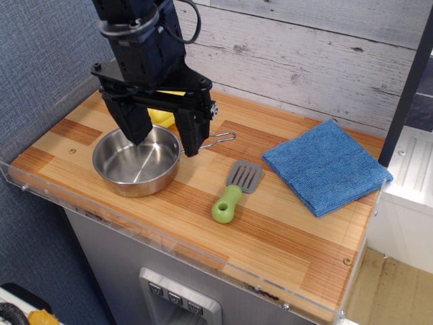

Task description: Move the cloth to the bottom right corner of the table.

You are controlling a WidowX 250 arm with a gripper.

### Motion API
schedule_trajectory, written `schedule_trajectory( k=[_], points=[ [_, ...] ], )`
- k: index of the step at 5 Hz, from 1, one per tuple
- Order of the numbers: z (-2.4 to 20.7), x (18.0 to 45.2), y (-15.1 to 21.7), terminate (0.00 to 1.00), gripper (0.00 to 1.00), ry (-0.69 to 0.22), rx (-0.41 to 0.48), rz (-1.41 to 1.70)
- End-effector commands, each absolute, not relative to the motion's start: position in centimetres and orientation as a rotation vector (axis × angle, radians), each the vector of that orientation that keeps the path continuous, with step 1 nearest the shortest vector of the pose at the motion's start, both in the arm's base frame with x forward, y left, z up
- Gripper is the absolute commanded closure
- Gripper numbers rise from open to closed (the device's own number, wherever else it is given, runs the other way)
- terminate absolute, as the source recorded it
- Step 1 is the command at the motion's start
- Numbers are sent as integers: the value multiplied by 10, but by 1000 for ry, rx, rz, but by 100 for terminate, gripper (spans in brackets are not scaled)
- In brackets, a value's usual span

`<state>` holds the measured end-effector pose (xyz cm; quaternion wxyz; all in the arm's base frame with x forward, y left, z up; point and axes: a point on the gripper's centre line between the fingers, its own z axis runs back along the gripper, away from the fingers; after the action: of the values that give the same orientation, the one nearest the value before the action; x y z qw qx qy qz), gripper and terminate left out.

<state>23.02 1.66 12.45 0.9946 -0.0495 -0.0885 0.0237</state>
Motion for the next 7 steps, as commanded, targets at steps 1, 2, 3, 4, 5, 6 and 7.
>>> schedule_trajectory(
  k=[1,2,3,4,5,6,7],
  points=[
    [124,230,17,0,0,-177,-99,47],
    [121,248,3,0,0,-189,-98,24],
    [118,262,-7,0,0,-200,-79,17],
    [116,278,-19,0,0,-219,-65,-4],
    [103,298,-33,0,0,-233,-54,-6],
    [87,315,-46,0,0,-226,-49,-4],
    [75,329,-54,0,0,-227,-31,7]
  ],
)
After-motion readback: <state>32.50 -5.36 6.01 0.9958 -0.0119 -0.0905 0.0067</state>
